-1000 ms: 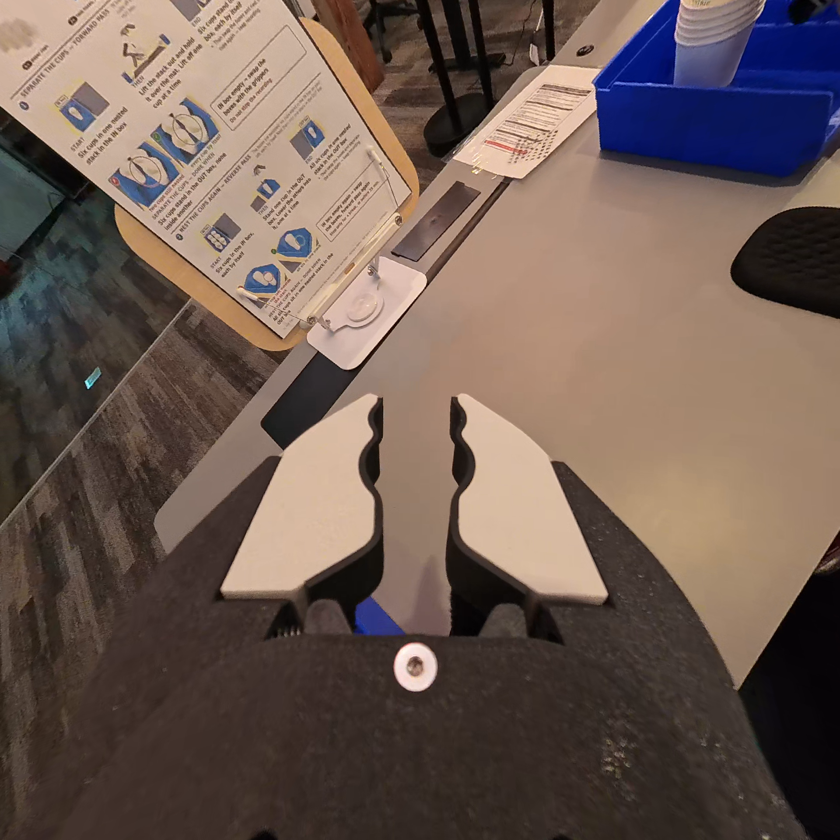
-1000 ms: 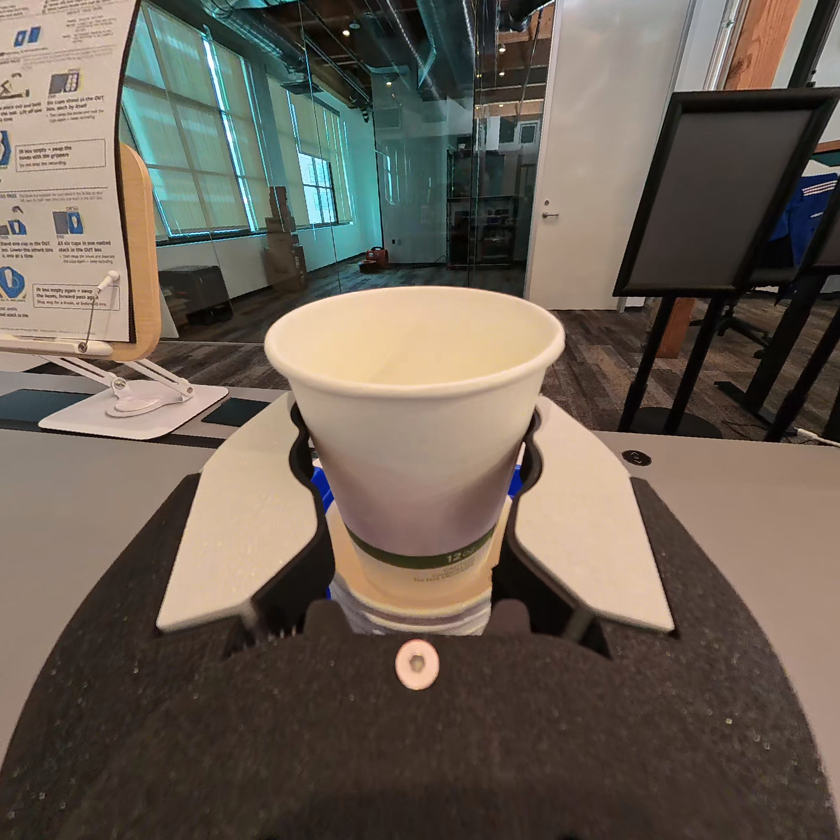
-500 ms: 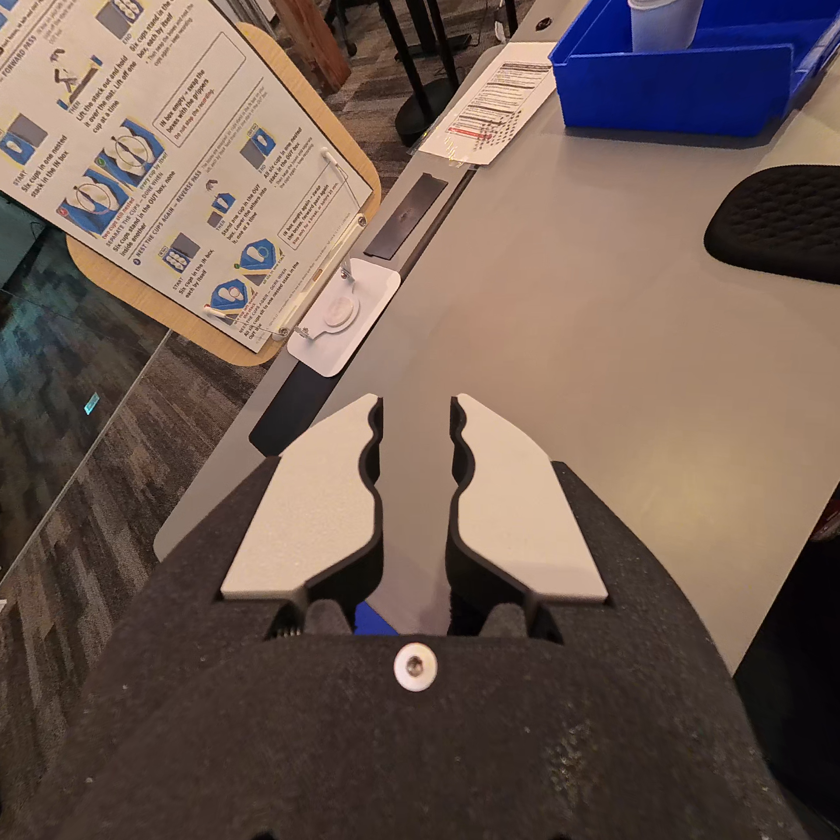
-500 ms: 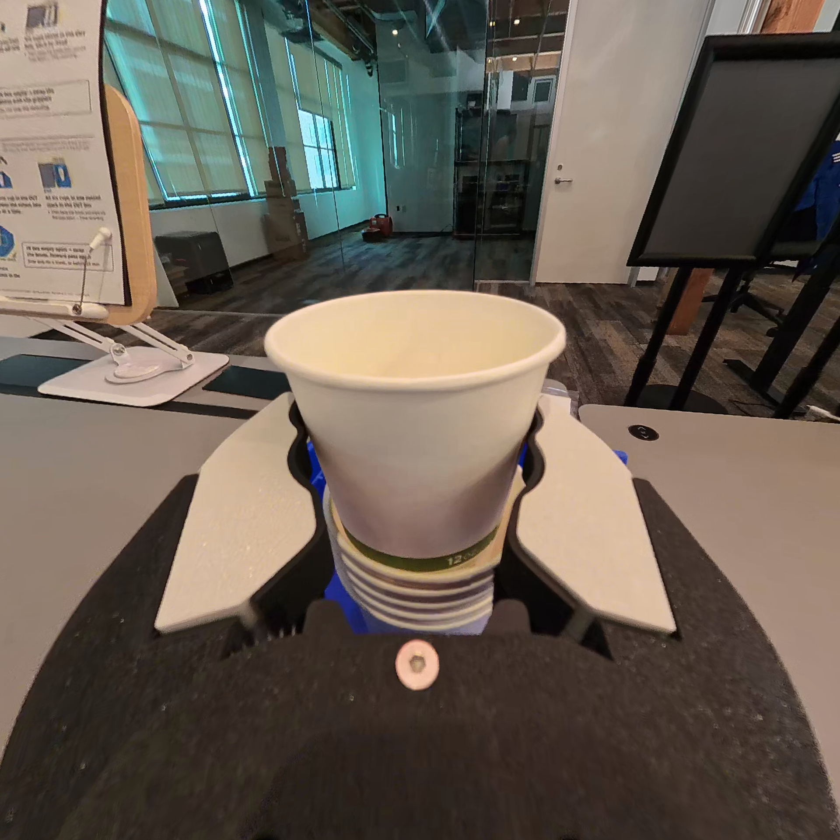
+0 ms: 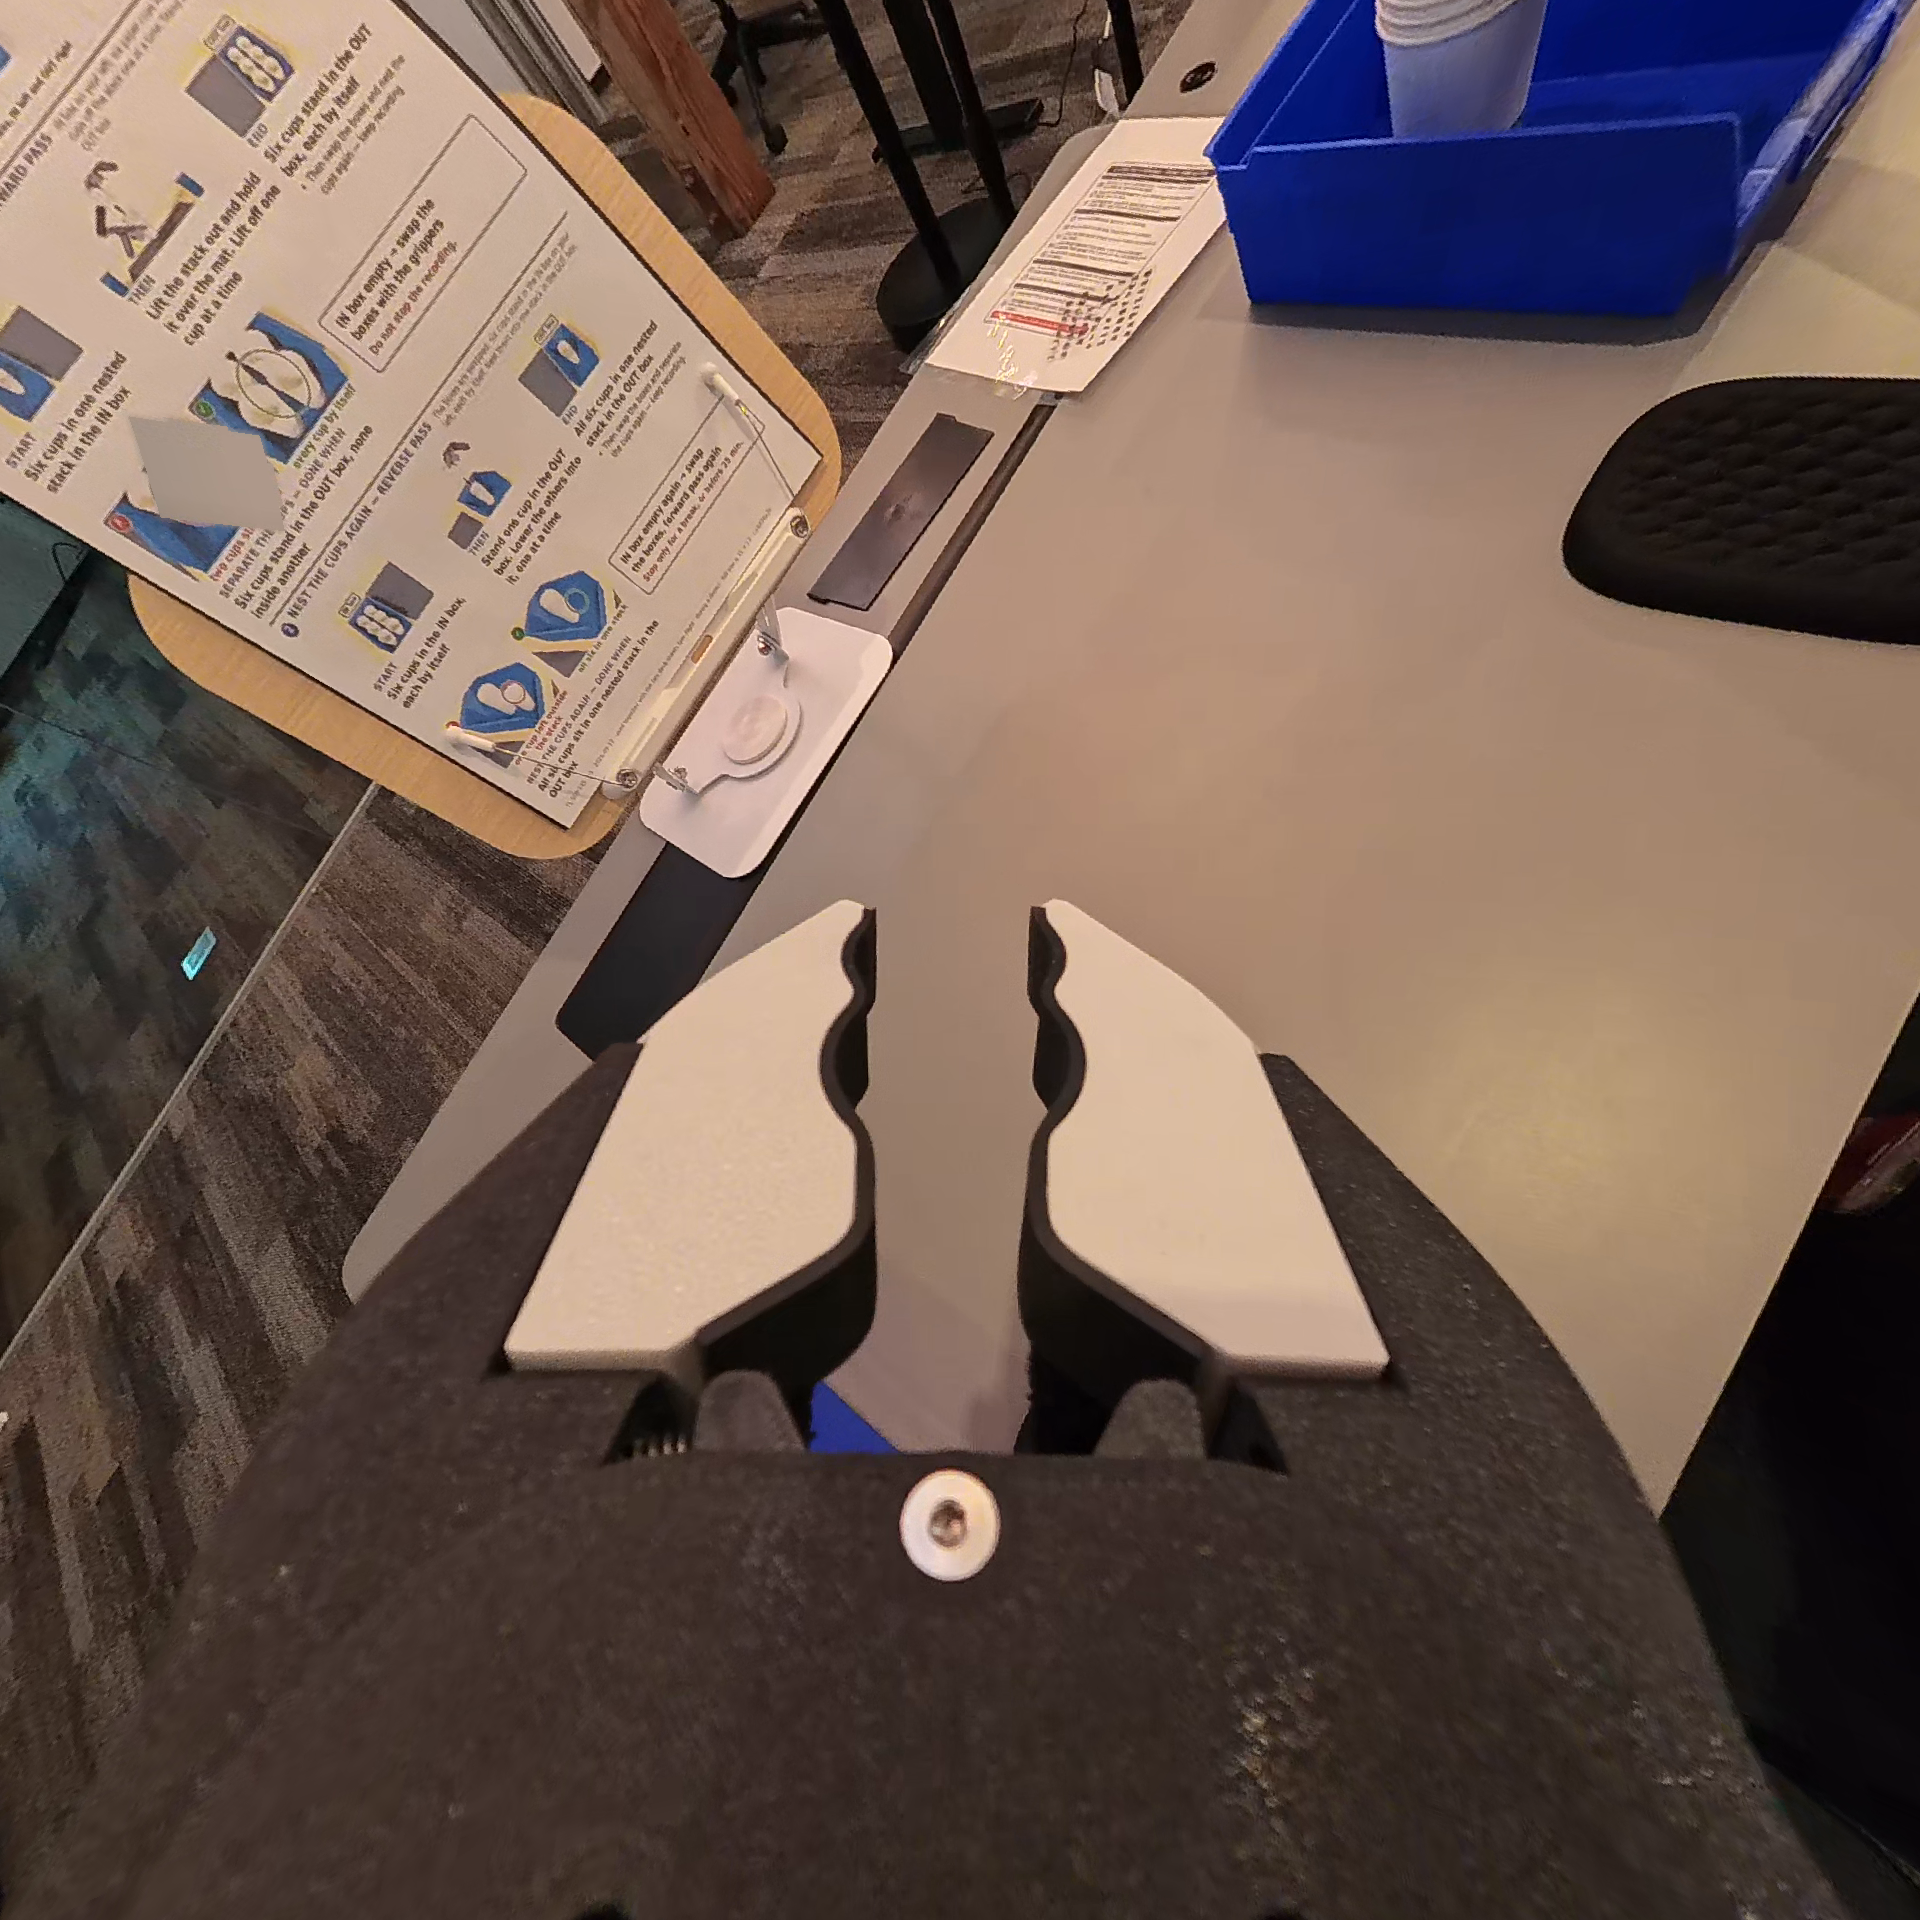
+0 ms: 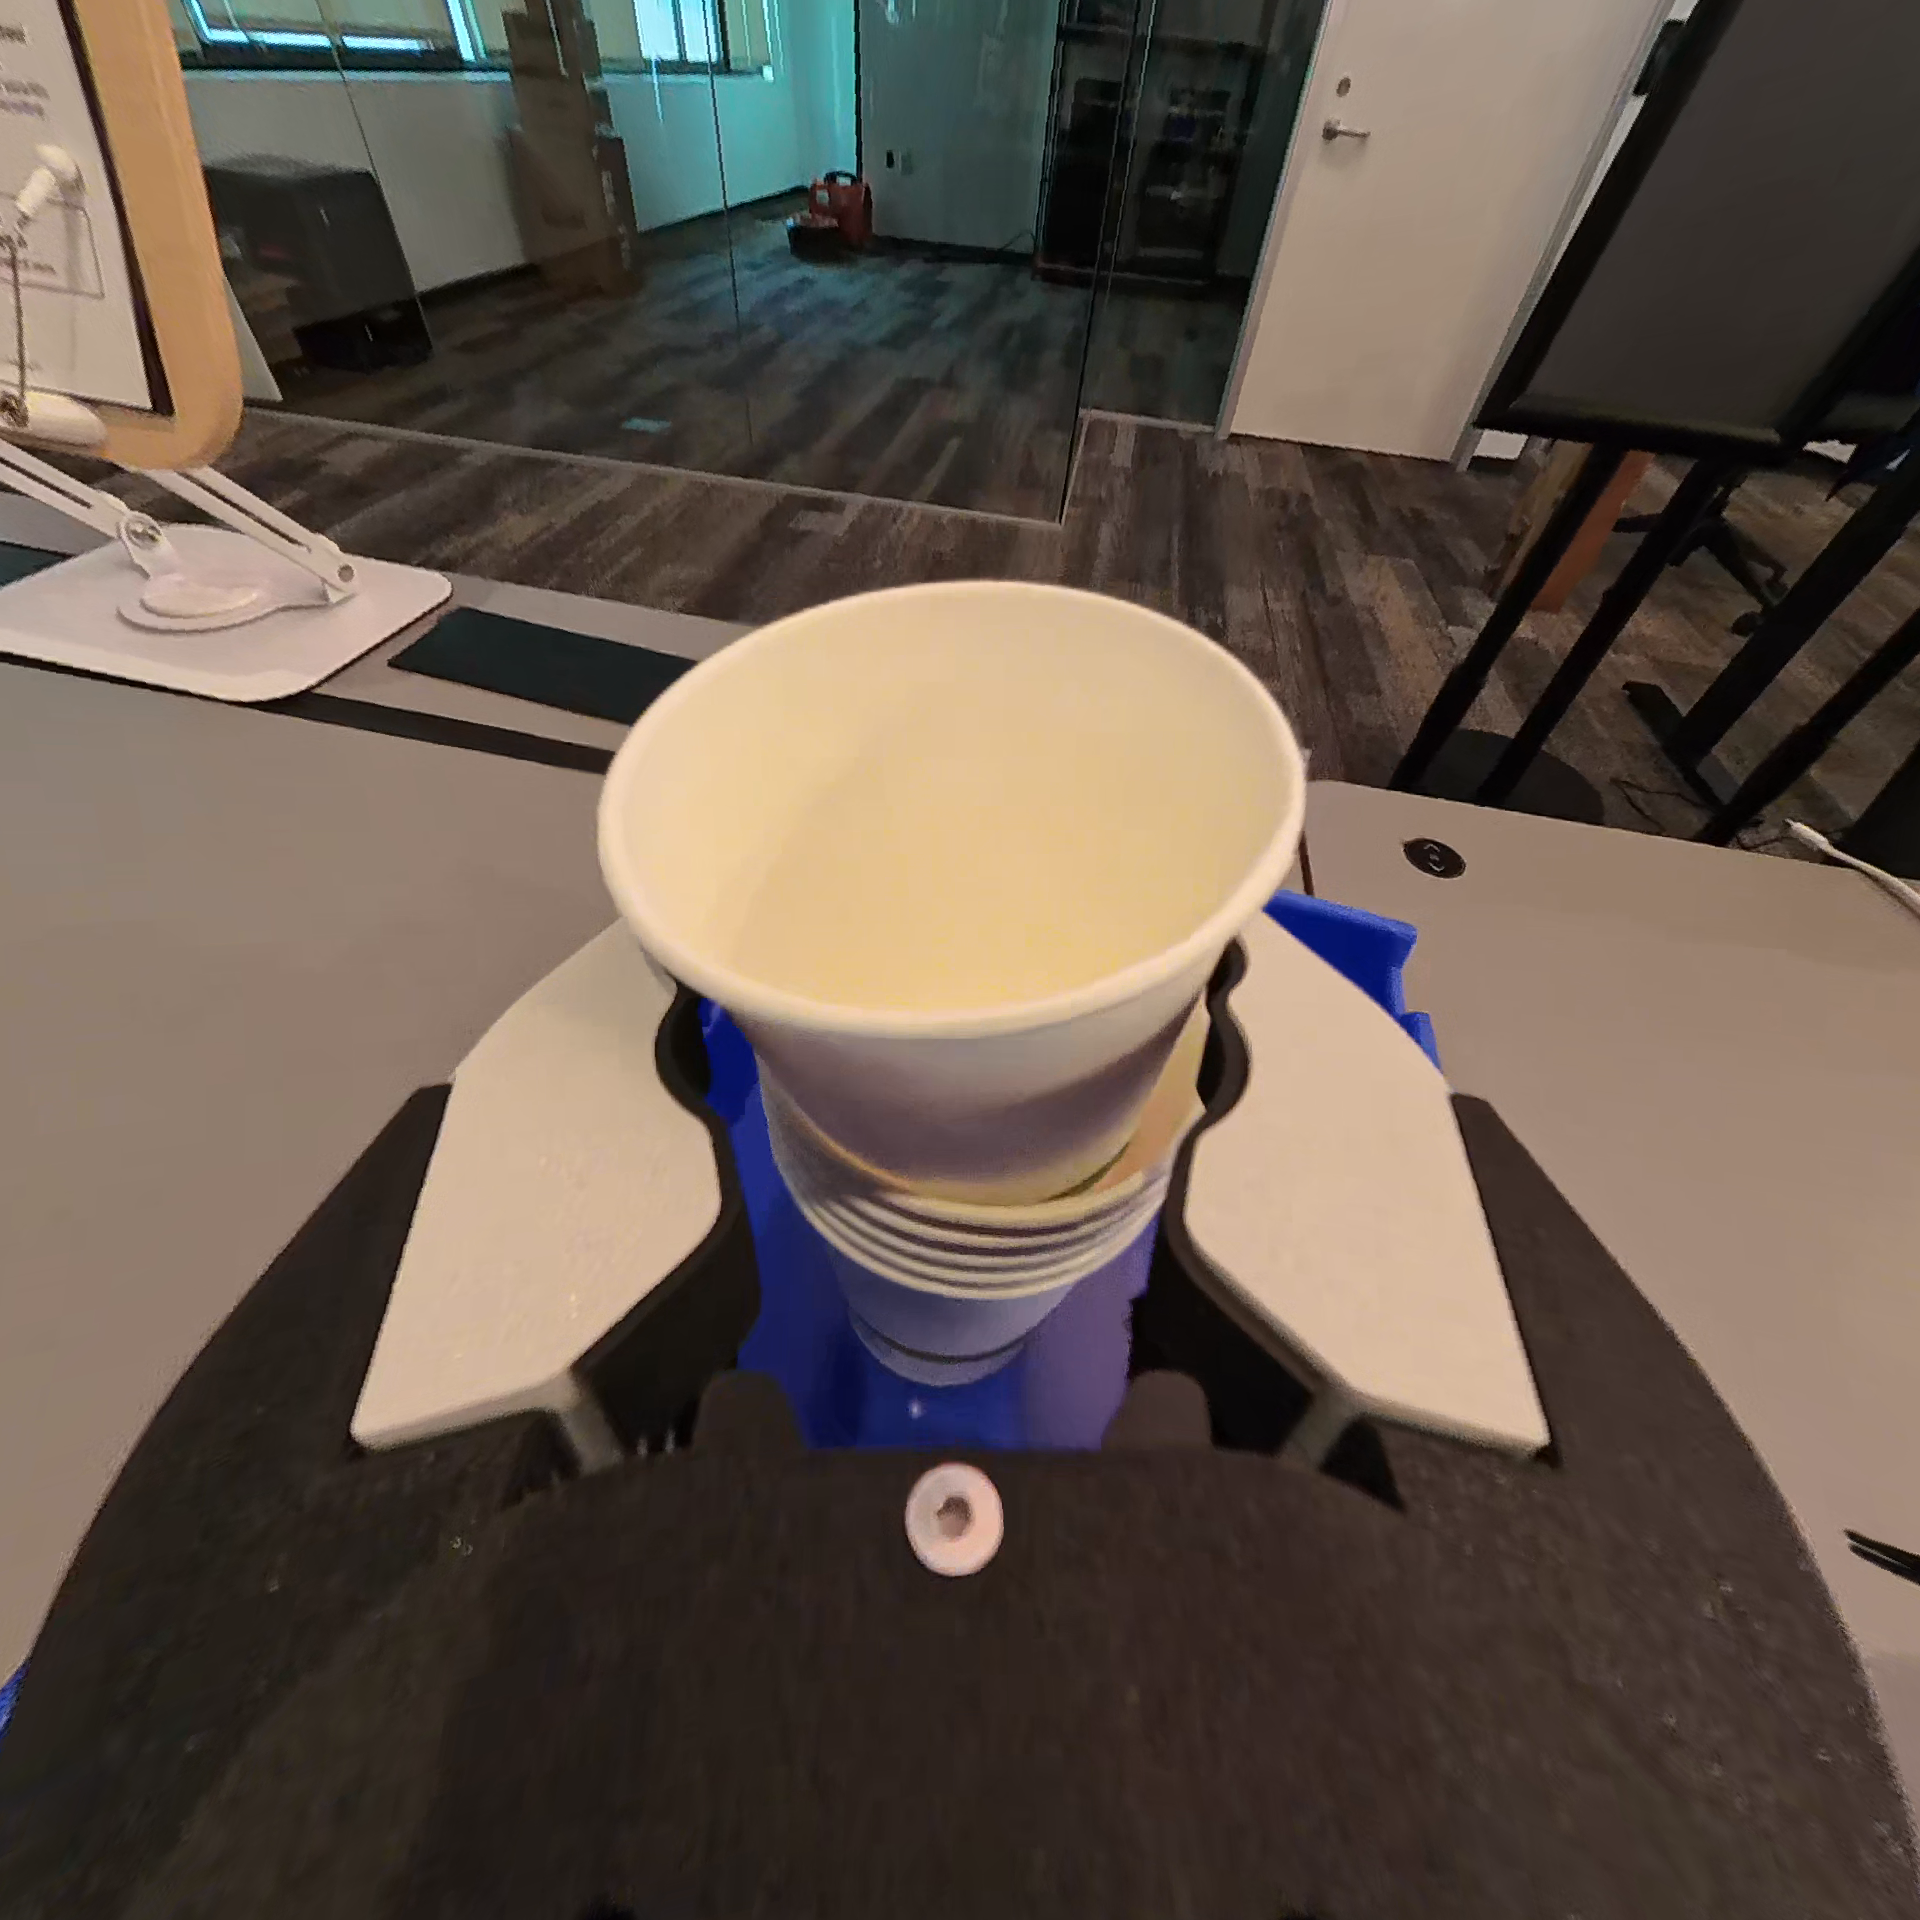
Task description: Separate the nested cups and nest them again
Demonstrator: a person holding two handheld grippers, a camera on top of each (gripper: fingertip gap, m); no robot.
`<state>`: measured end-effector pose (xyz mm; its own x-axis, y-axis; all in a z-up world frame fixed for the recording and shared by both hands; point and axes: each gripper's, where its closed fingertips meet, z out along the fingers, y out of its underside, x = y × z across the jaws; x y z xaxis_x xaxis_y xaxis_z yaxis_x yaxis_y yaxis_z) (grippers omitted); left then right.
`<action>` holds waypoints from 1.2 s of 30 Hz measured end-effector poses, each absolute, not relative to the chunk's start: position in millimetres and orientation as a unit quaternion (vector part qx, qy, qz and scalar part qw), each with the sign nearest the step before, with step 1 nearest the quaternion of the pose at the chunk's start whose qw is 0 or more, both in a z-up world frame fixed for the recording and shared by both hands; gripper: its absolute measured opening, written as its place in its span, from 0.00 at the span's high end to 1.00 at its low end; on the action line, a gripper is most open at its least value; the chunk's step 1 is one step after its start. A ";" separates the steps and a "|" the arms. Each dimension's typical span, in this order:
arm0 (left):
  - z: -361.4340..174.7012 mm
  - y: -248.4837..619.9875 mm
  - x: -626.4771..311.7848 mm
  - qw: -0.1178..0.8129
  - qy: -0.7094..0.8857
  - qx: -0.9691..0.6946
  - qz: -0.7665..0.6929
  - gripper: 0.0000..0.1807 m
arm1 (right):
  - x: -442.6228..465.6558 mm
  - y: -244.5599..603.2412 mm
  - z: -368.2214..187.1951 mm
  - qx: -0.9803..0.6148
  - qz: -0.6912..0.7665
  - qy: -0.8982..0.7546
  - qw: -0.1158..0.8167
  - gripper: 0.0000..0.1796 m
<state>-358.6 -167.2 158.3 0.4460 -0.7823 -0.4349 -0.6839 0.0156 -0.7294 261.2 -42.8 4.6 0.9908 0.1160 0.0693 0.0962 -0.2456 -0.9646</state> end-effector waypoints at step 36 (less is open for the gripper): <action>9.8 -182.7 -371.6 0.583 0.274 -0.724 -0.247 0.58 | 198.5 -237.9 -49.2 -0.749 -0.006 0.043 0.661 0.56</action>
